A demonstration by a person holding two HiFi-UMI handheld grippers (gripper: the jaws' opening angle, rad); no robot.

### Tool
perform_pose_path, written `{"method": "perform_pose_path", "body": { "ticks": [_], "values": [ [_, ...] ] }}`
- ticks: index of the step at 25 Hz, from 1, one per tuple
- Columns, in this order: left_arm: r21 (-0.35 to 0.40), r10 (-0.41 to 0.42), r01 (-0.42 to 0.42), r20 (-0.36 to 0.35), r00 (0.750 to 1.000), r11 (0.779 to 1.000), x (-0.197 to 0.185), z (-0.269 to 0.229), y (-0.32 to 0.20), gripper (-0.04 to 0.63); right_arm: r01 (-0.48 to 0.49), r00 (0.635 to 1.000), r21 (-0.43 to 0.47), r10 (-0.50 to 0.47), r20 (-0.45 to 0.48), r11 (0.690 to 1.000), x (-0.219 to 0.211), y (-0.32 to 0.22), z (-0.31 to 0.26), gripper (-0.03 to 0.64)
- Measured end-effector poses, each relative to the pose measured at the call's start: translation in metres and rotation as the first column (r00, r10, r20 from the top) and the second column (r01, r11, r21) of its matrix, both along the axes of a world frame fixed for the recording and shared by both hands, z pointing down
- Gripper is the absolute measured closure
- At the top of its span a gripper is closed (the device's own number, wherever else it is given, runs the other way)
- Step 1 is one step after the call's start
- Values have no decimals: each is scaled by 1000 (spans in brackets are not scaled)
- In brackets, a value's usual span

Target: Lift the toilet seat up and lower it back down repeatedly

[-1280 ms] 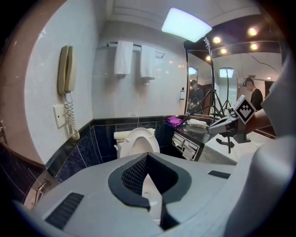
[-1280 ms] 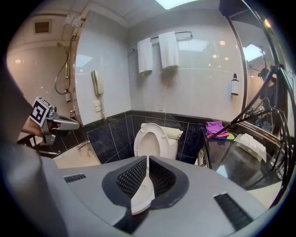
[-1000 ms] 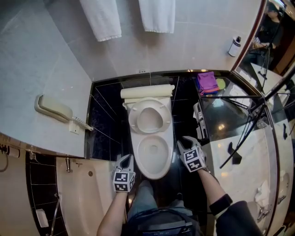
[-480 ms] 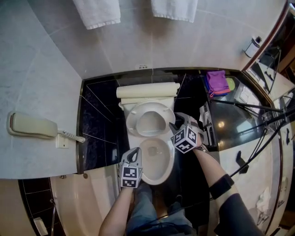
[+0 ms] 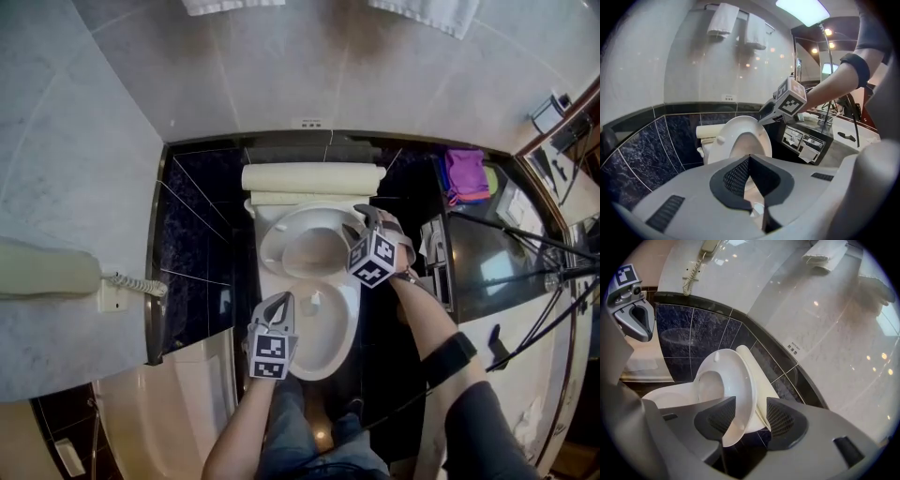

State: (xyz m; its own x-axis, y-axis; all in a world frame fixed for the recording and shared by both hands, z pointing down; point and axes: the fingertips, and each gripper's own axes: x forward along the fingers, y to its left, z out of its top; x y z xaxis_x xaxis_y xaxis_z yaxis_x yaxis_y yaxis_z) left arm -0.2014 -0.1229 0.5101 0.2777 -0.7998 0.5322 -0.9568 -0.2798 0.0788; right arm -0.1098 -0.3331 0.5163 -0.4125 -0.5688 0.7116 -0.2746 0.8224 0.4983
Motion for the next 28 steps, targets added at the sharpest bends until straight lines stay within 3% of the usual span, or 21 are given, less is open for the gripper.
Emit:
{"method": "perform_pose_path", "body": {
  "ticks": [4, 7, 18, 28],
  "values": [
    [-4, -9, 9, -11, 1000, 1000, -8, 7, 1, 595, 24, 999, -11, -24, -36, 1000, -11, -13, 14, 441],
    [-12, -21, 20, -14, 1000, 1000, -15, 13, 2, 595, 34, 998, -6, -34, -61, 999, -14, -18, 21, 517],
    [-42, -39, 39, -20, 999, 998, -19, 26, 10, 595, 35, 996, 9, -34, -79, 999, -13, -10, 19, 520],
    [-95, -33, 30, -27, 999, 995, 8, 44, 39, 595, 59, 997, 41, -57, -52, 997, 1, 51, 5, 528]
  ]
}}
